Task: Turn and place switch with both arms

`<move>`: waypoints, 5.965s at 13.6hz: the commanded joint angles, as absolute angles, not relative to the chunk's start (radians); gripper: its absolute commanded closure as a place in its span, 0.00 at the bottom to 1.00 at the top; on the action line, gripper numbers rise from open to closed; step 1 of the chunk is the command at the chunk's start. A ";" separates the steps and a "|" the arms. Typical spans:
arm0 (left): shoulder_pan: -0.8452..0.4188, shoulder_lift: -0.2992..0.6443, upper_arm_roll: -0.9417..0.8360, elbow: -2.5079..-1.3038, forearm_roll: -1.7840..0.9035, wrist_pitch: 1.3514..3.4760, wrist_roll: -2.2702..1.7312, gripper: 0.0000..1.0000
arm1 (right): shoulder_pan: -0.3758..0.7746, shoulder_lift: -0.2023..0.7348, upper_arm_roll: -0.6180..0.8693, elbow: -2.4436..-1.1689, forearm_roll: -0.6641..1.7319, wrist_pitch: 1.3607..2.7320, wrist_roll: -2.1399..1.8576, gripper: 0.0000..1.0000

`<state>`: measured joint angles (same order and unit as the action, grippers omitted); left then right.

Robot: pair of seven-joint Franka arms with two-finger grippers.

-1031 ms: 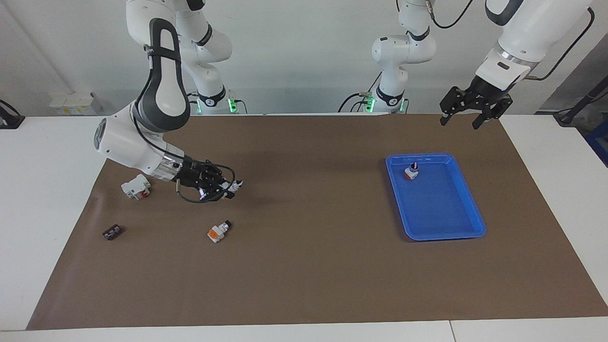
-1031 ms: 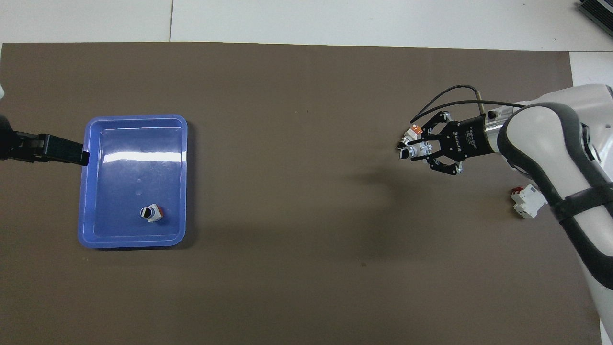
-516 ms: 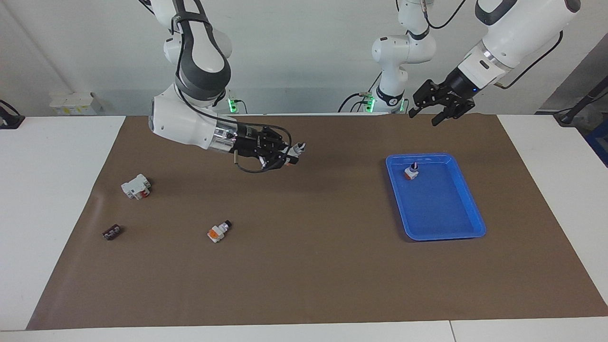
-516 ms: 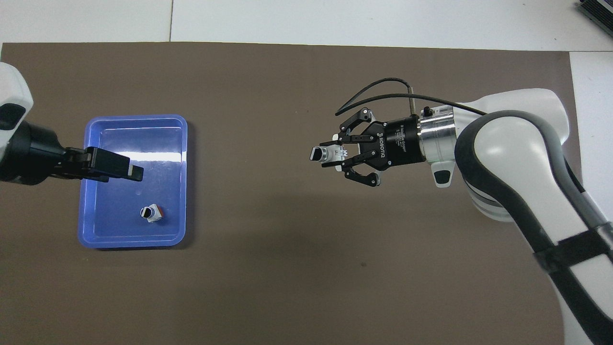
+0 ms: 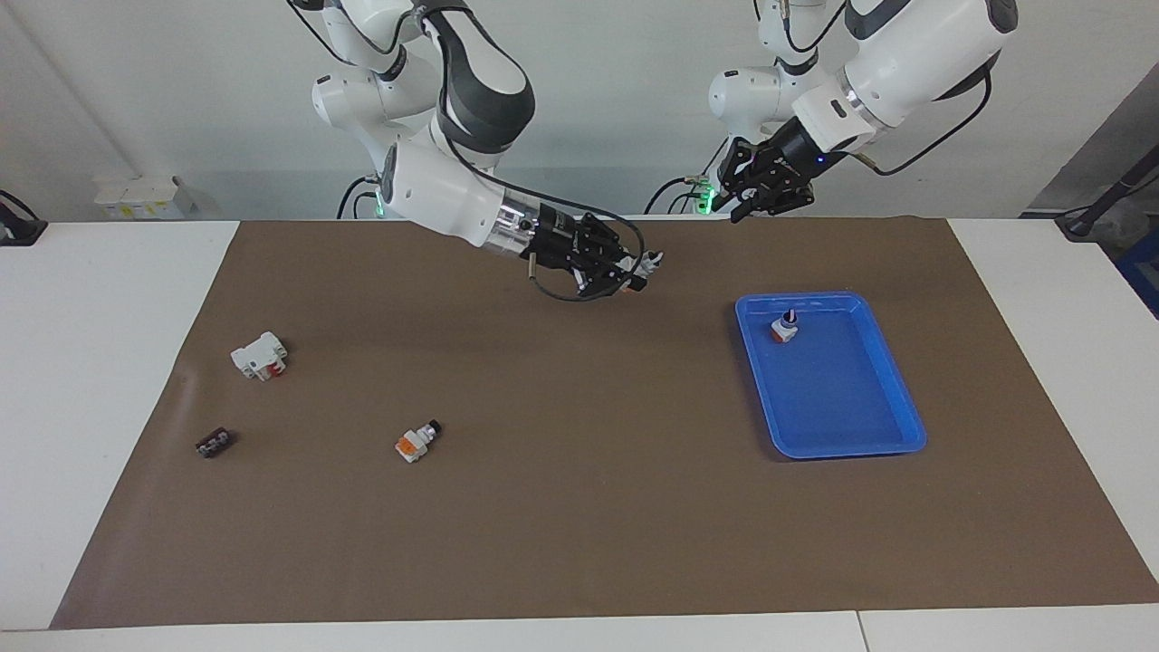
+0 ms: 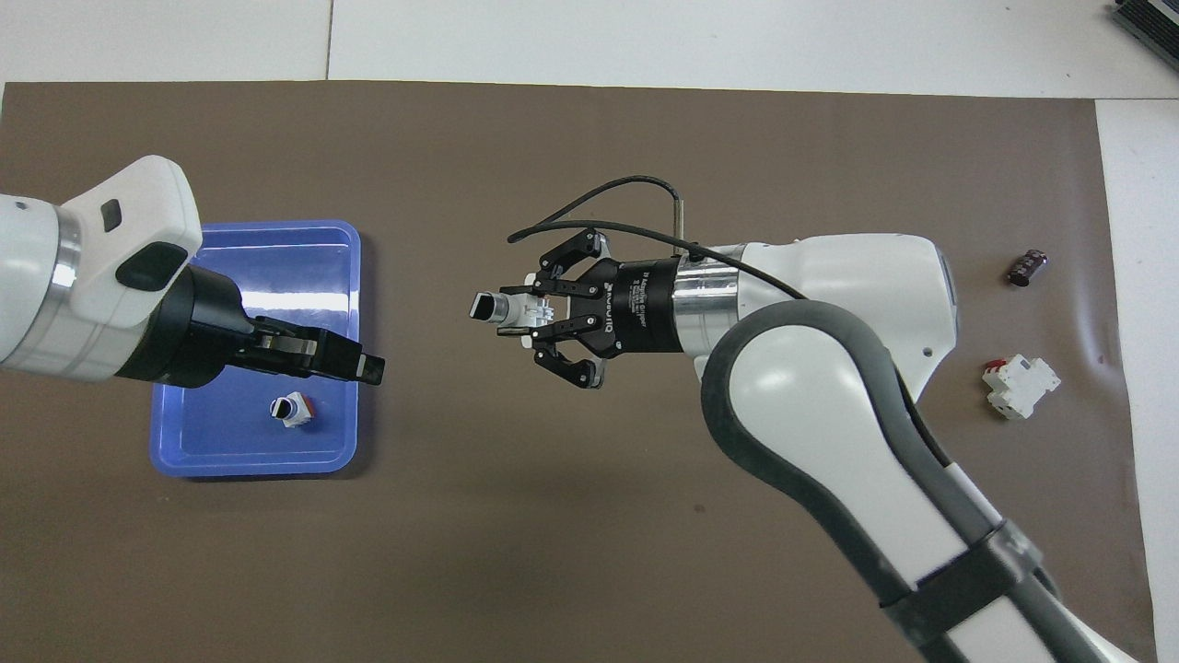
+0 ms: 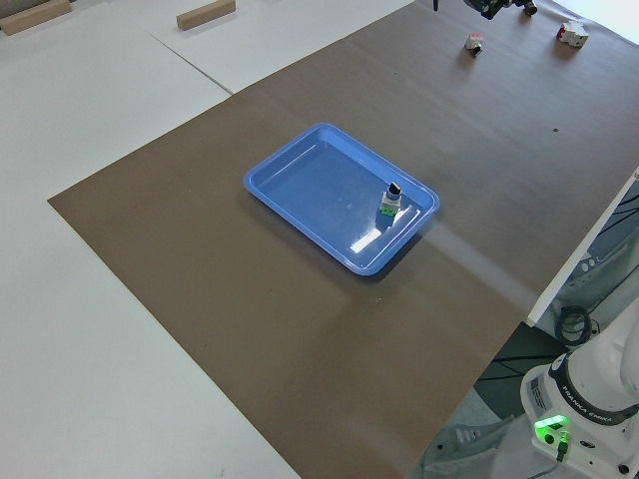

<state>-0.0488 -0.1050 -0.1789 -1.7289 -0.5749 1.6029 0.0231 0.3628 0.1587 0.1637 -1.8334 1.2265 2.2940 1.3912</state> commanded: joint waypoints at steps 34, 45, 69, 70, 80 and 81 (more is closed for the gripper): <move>-0.037 -0.173 -0.232 -1.963 -0.859 1.999 0.465 0.71 | 0.407 0.147 0.166 -1.847 1.307 2.378 1.390 1.00; -0.052 -0.173 -0.238 -1.968 -0.854 2.008 0.463 0.75 | 0.407 0.147 0.166 -1.847 1.308 2.378 1.391 1.00; -0.052 -0.156 -0.301 -1.913 -0.772 2.010 -0.450 1.00 | 0.407 0.147 0.166 -1.842 1.308 2.376 1.393 1.00; -0.052 -0.155 -0.301 -1.913 -0.772 2.016 -0.489 1.00 | 0.407 0.147 0.166 -1.842 1.308 2.376 1.393 1.00; -0.067 -0.147 -0.351 -1.917 -0.770 2.164 -1.112 1.00 | 0.407 0.144 0.166 -1.842 1.308 2.372 1.397 1.00; -0.067 -0.146 -0.351 -1.916 -0.770 2.166 -1.167 1.00 | 0.407 0.144 0.166 -1.842 1.308 2.373 1.404 1.00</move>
